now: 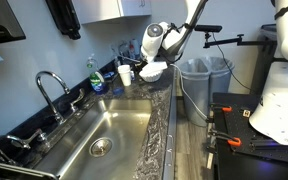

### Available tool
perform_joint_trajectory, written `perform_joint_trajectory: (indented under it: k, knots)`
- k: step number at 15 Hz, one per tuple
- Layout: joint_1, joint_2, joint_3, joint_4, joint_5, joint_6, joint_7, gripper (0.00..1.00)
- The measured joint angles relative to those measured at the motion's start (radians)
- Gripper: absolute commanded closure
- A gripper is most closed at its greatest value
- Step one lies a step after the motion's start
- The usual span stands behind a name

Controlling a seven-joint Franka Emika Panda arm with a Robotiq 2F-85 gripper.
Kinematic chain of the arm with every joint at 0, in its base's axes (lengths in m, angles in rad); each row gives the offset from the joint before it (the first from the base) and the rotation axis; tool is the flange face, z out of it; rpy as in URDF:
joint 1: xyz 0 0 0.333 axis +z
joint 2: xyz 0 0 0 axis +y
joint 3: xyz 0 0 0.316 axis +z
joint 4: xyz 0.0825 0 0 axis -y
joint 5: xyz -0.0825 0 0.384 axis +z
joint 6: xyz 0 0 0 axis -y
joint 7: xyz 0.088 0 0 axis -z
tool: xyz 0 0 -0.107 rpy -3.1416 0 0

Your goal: Stack the paper cups

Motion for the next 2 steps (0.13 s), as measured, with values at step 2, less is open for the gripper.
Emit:
perform_joint_trajectory:
  k: [2]
  knots:
    - [0.000, 0.000, 0.000, 0.001, 0.000, 0.000, 0.000, 0.00]
